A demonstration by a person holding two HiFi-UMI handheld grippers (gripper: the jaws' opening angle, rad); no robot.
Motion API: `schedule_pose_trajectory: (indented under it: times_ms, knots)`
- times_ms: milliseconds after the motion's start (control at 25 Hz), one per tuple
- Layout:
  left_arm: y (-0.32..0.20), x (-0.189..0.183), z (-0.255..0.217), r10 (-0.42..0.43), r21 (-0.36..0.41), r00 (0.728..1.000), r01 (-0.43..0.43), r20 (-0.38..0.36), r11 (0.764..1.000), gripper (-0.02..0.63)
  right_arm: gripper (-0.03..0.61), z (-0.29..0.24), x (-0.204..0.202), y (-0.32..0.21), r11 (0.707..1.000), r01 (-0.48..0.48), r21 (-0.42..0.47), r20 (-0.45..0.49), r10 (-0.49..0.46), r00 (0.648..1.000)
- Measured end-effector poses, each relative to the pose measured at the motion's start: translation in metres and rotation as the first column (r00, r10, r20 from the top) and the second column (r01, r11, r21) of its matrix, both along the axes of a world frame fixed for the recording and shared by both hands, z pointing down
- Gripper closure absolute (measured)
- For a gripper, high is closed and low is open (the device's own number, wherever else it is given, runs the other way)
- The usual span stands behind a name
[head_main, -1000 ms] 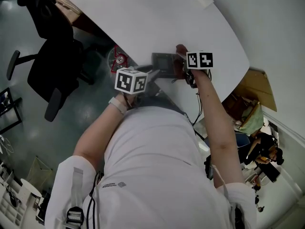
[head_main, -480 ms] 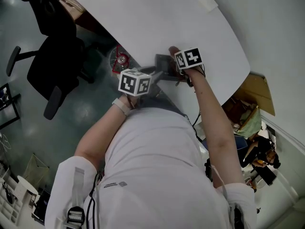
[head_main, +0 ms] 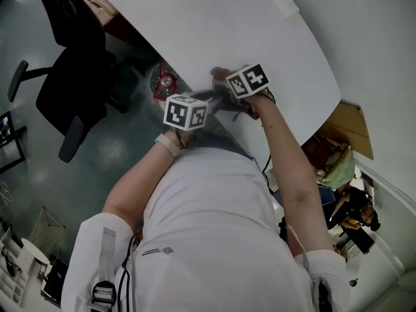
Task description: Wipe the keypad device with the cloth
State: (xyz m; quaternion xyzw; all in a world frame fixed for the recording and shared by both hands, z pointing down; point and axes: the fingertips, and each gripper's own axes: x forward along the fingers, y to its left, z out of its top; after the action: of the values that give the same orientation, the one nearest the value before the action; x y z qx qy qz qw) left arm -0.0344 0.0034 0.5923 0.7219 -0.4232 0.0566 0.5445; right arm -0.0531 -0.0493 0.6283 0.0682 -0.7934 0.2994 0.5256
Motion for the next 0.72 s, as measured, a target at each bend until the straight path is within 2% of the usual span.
schedule_pose_trajectory:
  times_ms: [200,440,560,720]
  knots:
    - [-0.001,0.002,0.0,0.012,0.009,1.0,-0.012,0.018,1.0,0.449,0.44,-0.019,0.002,0.02,0.995,0.028,-0.094,0.061,-0.022,0.998]
    - [0.0,0.018,-0.001,0.079,0.03,0.996,-0.08,0.052,0.996,0.449,0.44,-0.036,0.027,0.022,0.994,-0.025,-0.105,0.089,0.034,0.995]
    - [0.0,0.025,-0.001,0.101,0.035,0.993,-0.103,0.06,0.994,0.449,0.44,-0.036,0.052,0.017,0.993,-0.086,-0.075,0.077,0.092,0.993]
    - [-0.007,0.026,0.0,0.114,0.052,0.99,-0.119,0.085,0.992,0.453,0.44,-0.032,0.102,0.006,0.983,-0.18,0.026,0.028,0.179,0.983]
